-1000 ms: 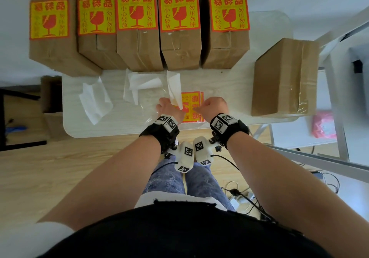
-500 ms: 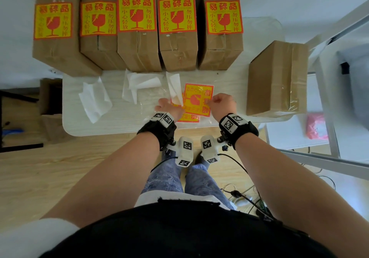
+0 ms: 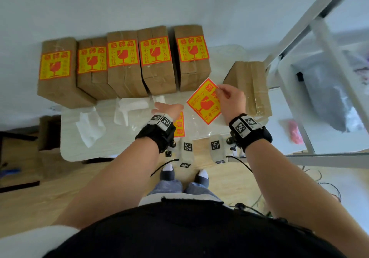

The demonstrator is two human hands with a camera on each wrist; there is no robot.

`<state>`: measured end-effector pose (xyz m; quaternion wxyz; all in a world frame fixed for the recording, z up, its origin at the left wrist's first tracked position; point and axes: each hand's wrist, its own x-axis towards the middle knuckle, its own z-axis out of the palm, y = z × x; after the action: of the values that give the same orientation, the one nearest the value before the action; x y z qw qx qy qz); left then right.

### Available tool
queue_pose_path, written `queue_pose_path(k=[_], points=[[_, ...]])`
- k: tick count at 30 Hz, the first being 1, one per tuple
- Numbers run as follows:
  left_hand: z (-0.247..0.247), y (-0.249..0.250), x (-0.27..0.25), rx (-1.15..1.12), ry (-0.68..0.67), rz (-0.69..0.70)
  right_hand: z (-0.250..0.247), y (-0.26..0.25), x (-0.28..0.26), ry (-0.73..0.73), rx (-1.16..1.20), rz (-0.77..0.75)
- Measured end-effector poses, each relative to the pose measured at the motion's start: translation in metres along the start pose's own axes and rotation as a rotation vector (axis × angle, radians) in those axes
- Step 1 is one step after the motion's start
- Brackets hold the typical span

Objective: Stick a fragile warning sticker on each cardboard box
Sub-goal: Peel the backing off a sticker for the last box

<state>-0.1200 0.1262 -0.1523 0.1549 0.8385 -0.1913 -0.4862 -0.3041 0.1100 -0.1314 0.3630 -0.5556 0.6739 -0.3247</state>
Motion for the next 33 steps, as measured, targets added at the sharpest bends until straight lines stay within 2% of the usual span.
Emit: queue_pose_path(k=[1, 3, 5, 7, 11, 15, 19, 24, 27, 31, 33], points=[[-0.002, 0.008, -0.008, 0.015, 0.034, 0.045, -0.006, -0.003, 0.002, -0.022, 0.024, -0.013], [-0.007, 0.025, -0.027, 0.083, 0.061, 0.258, -0.017, -0.008, 0.005, -0.084, 0.045, -0.059], [-0.011, 0.036, -0.042, 0.082, -0.013, 0.471, -0.028, -0.013, 0.006, -0.139, 0.064, -0.105], [-0.012, 0.048, -0.061, 0.008, -0.121, 0.605, -0.036, -0.014, 0.006, -0.172, 0.109, -0.125], [-0.005, 0.065, -0.081, -0.009, -0.17, 0.713, -0.052, -0.016, 0.004, -0.136, 0.166, -0.134], [0.006, 0.071, -0.098, -0.026, -0.242, 0.697, -0.068, -0.012, 0.005, 0.046, -0.017, -0.12], [0.016, 0.075, -0.106, -0.133, -0.317, 0.613, -0.074, -0.018, 0.0, 0.162, -0.164, -0.232], [0.026, 0.081, -0.108, -0.13, -0.348, 0.602, -0.069, -0.021, -0.01, 0.124, -0.073, -0.315], [0.032, 0.084, -0.112, -0.155, -0.367, 0.572, -0.068, -0.02, -0.014, 0.098, -0.026, -0.288], [0.036, 0.087, -0.122, -0.296, -0.5, 0.5, -0.075, -0.018, -0.016, 0.081, -0.006, -0.257], [0.037, 0.087, -0.124, -0.272, -0.524, 0.51, -0.078, -0.018, -0.016, 0.071, -0.014, -0.233]])
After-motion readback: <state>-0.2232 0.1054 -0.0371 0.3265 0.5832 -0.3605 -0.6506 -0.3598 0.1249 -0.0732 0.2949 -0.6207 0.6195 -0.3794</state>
